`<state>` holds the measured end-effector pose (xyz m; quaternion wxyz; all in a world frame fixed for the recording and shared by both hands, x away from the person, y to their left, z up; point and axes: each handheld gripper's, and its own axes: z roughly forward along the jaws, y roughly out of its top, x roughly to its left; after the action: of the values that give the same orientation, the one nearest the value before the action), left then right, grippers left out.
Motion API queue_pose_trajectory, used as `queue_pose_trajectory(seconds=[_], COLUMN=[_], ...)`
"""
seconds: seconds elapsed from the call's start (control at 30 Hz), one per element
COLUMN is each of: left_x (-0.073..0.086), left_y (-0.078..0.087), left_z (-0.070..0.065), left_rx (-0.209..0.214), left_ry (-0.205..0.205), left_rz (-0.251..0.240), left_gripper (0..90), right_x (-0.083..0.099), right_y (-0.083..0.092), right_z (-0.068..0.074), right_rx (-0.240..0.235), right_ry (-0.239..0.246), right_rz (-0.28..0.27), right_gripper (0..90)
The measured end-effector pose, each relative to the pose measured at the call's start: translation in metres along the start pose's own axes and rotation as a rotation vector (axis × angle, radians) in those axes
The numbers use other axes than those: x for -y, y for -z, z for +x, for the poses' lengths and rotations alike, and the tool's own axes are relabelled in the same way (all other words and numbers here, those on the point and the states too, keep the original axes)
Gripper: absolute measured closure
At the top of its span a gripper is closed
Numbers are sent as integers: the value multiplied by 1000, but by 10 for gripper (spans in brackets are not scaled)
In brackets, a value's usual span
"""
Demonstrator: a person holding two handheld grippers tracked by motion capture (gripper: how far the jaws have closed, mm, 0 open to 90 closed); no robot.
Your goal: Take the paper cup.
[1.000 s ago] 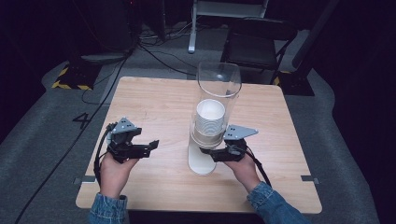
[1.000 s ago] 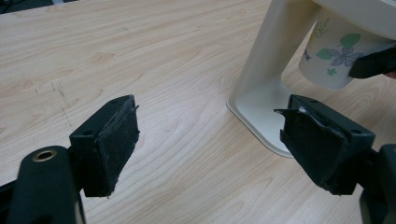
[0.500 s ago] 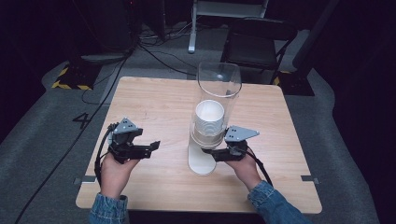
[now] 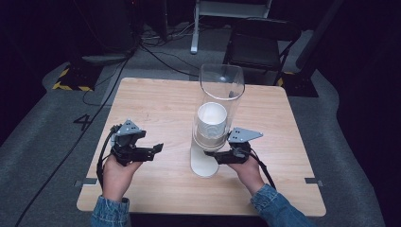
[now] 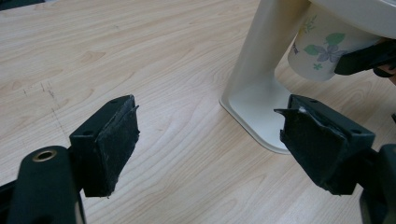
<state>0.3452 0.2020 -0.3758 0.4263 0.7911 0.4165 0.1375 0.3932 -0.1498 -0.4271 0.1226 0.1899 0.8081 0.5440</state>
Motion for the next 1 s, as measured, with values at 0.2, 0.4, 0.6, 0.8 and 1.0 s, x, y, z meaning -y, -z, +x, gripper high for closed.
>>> queue_pose_trajectory(seconds=[0.2, 0.4, 0.6, 0.8, 1.0], left_x=[1, 0, 0, 0, 1], left_y=[-1, -3, -5, -2, -3], left_z=[1, 0, -1, 0, 2], left_rx=[1, 1, 6, 4, 1], left_ry=[0, -9, -10, -12, -6], left_rz=[7, 12, 19, 12, 13], left_gripper=[192, 192, 192, 192, 191], right_x=[1, 3, 6, 13, 15], right_y=[0, -2, -5, -10, -10], right_z=[1, 3, 3, 0, 1], right_rx=[1, -15, -56, -52, -41], right_ry=[-11, -27, -79, -86, -52], right_rz=[-4, -7, 5, 69, 77], right_gripper=[319, 319, 326, 345, 340])
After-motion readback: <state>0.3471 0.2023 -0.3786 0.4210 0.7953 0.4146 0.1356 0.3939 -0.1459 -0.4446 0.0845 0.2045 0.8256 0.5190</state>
